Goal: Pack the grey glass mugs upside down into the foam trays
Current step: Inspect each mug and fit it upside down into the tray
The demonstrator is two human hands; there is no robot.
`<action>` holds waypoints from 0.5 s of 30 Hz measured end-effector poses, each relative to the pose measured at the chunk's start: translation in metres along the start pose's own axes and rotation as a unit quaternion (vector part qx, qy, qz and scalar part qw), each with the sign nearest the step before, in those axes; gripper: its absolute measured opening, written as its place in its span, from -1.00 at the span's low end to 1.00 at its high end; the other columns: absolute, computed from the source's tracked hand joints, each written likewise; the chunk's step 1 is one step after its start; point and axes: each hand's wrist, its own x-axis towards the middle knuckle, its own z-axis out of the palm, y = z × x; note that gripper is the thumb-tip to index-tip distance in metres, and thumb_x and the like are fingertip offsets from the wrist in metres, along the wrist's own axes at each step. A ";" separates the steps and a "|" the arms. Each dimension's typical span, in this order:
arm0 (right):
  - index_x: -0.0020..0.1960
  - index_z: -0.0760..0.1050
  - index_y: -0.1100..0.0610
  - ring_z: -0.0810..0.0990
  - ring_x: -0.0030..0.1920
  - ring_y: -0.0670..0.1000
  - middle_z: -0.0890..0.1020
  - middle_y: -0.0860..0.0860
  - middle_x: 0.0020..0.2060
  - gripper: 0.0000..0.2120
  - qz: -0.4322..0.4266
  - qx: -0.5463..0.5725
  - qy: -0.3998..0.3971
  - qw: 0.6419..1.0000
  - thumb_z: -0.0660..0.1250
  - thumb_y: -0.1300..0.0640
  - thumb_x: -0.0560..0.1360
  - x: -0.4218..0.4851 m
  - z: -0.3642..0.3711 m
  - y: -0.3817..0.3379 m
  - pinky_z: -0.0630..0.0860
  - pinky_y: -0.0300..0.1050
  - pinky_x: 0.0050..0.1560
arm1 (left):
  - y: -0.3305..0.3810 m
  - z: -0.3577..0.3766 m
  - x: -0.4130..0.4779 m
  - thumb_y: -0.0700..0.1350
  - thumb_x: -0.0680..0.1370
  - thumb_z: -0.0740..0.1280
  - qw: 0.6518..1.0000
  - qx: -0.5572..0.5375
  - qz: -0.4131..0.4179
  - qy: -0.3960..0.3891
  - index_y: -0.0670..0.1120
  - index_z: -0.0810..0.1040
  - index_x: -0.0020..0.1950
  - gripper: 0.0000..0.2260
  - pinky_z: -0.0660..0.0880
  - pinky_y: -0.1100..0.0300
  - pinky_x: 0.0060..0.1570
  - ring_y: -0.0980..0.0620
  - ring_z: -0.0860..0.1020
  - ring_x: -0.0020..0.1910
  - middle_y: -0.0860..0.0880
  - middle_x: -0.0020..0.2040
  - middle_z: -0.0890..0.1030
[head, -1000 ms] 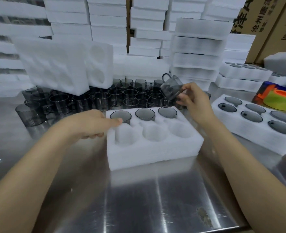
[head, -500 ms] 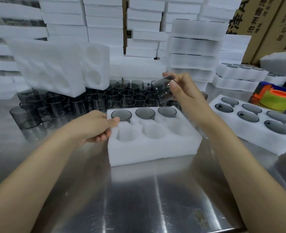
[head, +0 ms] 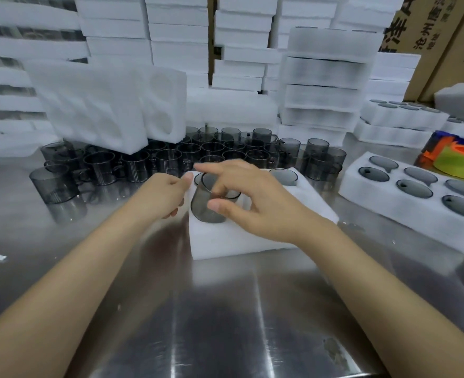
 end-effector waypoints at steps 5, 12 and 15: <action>-0.21 0.47 0.25 0.38 0.37 -0.08 0.43 -0.05 0.40 -0.82 0.034 0.032 -0.082 0.996 0.29 0.23 0.56 -0.003 -0.016 0.005 0.31 -0.07 0.34 | -0.001 -0.003 0.005 0.08 0.64 0.13 0.998 -0.035 0.010 0.043 -0.31 0.53 0.07 -0.55 0.38 0.13 -0.21 -0.02 0.41 -0.36 -0.09 -0.30 0.48; -0.22 0.47 0.11 0.33 0.42 -0.19 0.39 -0.05 0.43 -0.93 0.081 0.053 -0.085 0.992 0.30 0.23 0.42 -0.004 -0.016 0.005 0.25 -0.24 0.39 | 0.004 -0.003 0.004 0.08 0.57 0.30 0.997 -0.065 -0.011 -0.048 0.06 0.51 0.15 -0.80 0.43 0.25 -0.28 0.09 0.48 -0.27 0.04 -0.15 0.52; -0.20 0.47 0.16 0.33 0.40 -0.25 0.41 -0.03 0.41 -0.86 0.088 0.063 -0.088 0.990 0.38 0.16 0.50 -0.003 -0.012 0.005 0.26 -0.34 0.34 | 0.003 0.000 0.003 -0.05 0.56 0.34 0.995 -0.061 0.007 -0.083 0.10 0.43 0.30 -0.68 0.45 0.30 -0.31 0.12 0.47 -0.29 0.03 -0.20 0.49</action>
